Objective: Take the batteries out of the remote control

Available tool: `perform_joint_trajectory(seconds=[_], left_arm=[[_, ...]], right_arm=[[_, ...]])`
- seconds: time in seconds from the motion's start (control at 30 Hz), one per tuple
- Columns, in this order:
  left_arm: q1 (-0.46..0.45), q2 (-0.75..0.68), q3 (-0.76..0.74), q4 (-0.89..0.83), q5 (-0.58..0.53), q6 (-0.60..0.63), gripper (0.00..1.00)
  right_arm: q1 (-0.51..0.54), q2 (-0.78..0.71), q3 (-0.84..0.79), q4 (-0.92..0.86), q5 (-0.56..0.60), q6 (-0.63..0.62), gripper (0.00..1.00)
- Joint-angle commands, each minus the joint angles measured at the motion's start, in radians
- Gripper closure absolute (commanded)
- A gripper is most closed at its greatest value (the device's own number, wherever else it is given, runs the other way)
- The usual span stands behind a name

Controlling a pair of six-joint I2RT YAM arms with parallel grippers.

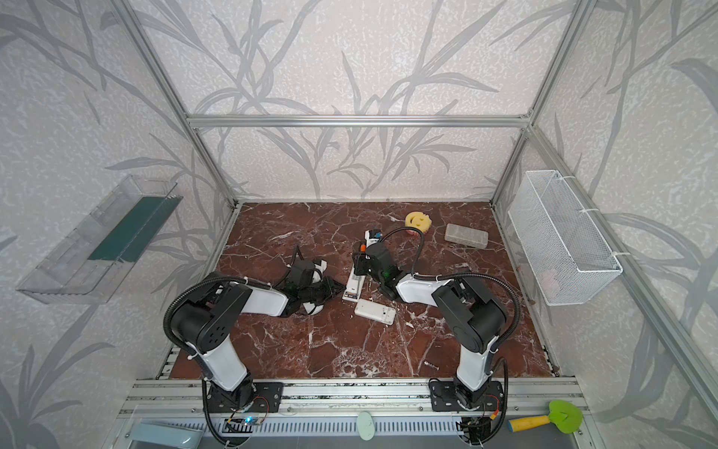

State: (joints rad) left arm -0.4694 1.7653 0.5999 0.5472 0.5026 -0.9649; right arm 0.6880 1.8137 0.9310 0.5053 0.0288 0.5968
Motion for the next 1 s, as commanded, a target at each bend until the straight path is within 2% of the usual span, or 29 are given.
perform_joint_trajectory(seconds=[0.0, 0.2, 0.23, 0.4, 0.97], left_arm=[[-0.006, -0.017, -0.019, -0.104, 0.016, -0.012, 0.83], [-0.006, -0.061, -0.006, -0.190, 0.020, 0.022, 0.81], [-0.006, -0.062, -0.008, -0.196, 0.022, 0.026, 0.80], [-0.008, -0.064, -0.023, -0.182, 0.036, 0.020, 0.80], [-0.025, -0.146, -0.035, -0.212, 0.072, 0.012, 0.81]], right_arm=[[0.012, 0.019, -0.020, -0.037, -0.040, 0.019, 1.00], [0.002, 0.029, -0.024, 0.003, -0.057, 0.034, 1.00], [-0.003, 0.033, -0.029, 0.022, -0.066, 0.075, 1.00], [-0.013, 0.044, -0.059, 0.103, -0.070, 0.127, 1.00], [-0.001, 0.015, -0.048, 0.070, 0.001, 0.048, 1.00]])
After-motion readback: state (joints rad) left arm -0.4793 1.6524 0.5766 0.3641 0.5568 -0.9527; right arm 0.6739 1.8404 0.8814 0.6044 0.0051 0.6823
